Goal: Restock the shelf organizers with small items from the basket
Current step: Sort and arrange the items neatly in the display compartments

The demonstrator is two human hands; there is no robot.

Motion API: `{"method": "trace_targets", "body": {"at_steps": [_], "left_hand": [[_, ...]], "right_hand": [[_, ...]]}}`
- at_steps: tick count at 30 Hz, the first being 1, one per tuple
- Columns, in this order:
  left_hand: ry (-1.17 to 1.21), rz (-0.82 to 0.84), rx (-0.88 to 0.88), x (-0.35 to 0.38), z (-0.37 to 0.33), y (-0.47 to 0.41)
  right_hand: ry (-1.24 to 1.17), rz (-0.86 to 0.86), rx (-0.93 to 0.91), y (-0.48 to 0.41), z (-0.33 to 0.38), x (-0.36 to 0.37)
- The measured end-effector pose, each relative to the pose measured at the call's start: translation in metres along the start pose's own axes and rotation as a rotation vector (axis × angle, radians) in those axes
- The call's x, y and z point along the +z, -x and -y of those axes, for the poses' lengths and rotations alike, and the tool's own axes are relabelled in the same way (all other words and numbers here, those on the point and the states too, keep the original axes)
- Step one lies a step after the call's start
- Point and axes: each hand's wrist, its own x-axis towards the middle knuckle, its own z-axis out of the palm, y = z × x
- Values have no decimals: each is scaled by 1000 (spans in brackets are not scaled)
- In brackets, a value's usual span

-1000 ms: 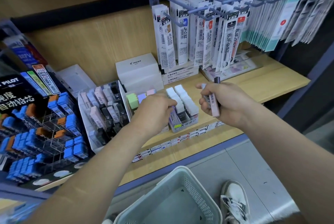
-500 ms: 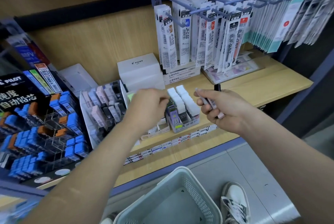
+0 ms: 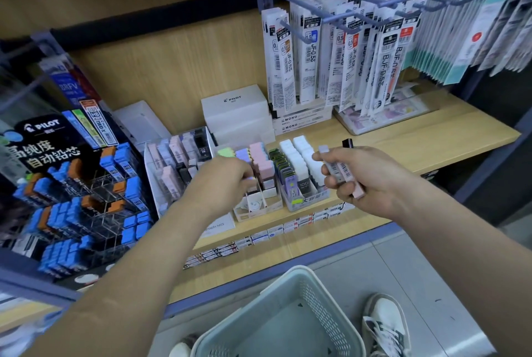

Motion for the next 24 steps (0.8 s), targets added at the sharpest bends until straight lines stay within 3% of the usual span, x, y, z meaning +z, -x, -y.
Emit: {"method": "trace_targets", "body": {"at_steps": [15,19,24], "left_hand": [[67,-378,14,9,15,-17],[85,-334,-23,7,16,-22],[335,-280,-79,-5,8,-19]], "right_hand": [[138,147,73,-1,-13,21],[77,165,100,-3,-16,27],[79,217,100,-4,-17,35]]}}
